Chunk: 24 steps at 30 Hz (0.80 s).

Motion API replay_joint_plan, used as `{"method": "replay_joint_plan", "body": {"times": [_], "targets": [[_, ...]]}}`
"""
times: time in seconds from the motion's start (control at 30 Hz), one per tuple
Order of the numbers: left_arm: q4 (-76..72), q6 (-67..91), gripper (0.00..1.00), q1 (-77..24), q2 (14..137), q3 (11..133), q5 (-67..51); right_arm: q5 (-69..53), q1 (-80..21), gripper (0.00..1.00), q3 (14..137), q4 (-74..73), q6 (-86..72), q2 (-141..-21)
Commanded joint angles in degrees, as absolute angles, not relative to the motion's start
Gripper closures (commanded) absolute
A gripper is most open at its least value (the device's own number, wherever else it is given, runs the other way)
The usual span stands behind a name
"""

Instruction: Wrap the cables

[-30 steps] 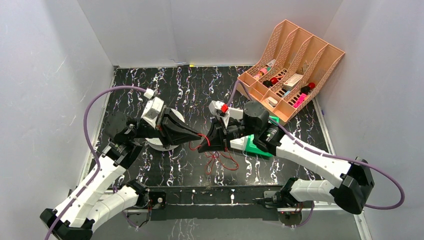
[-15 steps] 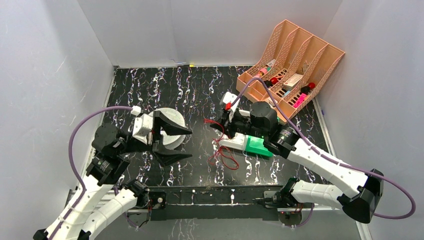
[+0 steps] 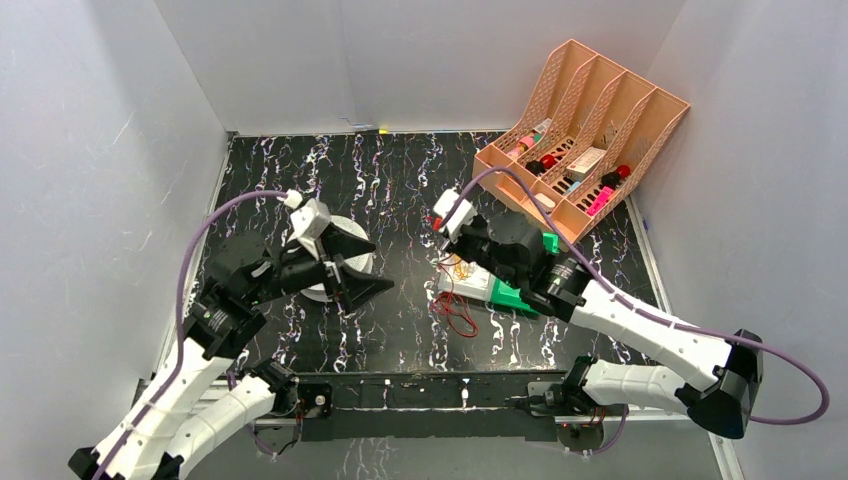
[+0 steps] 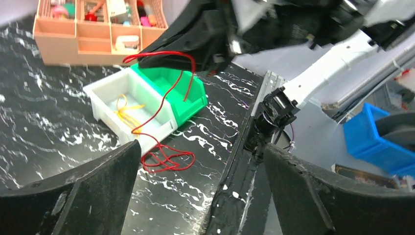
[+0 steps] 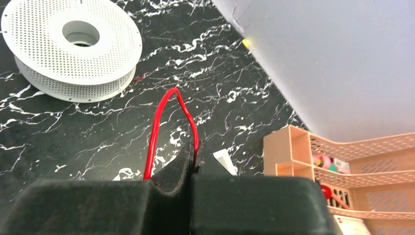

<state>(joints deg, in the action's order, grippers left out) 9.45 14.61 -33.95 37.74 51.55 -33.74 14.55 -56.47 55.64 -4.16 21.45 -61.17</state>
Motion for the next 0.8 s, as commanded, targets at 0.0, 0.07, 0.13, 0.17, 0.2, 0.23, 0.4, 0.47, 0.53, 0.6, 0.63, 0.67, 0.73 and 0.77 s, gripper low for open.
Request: {"method": "replay_joint_plan", "body": {"times": [0.0,0.07,0.13,0.17,0.2,0.23,0.4,0.47,0.53,0.6,0.63,0.67,0.73,0.77], "targets": [[11.0,22.6,0.02,-34.1,40.7,53.6,-29.8,26.9,-62.3,1.0,52.7,9.3,31.9,-60.6],[10.4,25.3,0.02,-34.1,41.3,53.5,-28.5,28.2,-64.5,1.0,49.7,14.3,36.4,-59.6],[10.1,28.0,0.02,-34.1,41.8,53.4,-27.6,28.8,-67.0,1.0,46.6,18.5,40.7,-58.6],[9.2,29.5,0.02,-34.1,42.2,53.2,-27.7,29.2,-68.2,1.0,45.3,21.3,42.9,-58.3],[8.3,31.1,0.02,-34.2,42.5,53.1,-28.0,29.5,-69.3,1.0,44.2,22.4,45.4,-58.1],[7.3,32.8,0.02,-34.1,43.1,53.0,-28.8,29.6,-70.4,1.0,43.0,24.2,47.9,-57.9],[4.3,38.6,0.05,-34.1,47.2,53.5,-34.2,31.9,-75.5,1.0,38.4,34.4,57.7,-57.8],[4.4,39.3,0.06,-34.1,48.9,53.5,-35.8,32.7,-77.0,1.0,37.4,36.9,60.0,-58.0],[4.6,39.9,0.07,-34.1,50.2,53.0,-36.9,33.6,-78.4,1.0,36.7,39.0,62.5,-58.6],[4.5,40.6,0.08,-34.1,51.3,52.3,-38.2,34.3,-79.3,1.0,36.5,40.0,64.3,-59.5],[4.3,41.1,0.09,-34.1,51.7,51.9,-38.6,34.6,-79.6,1.0,36.4,40.8,65.3,-59.8],[4.2,41.4,0.11,-34.1,52.1,51.7,-39.0,34.9,-79.8,1.0,36.1,41.9,66.2,-60.2],[4.1,41.5,0.16,-34.2,52.7,51.7,-39.9,35.2,-80.2,1.0,35.6,44.6,67.8,-60.6],[4.1,41.4,0.18,-34.1,52.8,51.8,-40.1,35.1,-80.4,1.0,35.6,45.1,68.2,-60.7]]}}
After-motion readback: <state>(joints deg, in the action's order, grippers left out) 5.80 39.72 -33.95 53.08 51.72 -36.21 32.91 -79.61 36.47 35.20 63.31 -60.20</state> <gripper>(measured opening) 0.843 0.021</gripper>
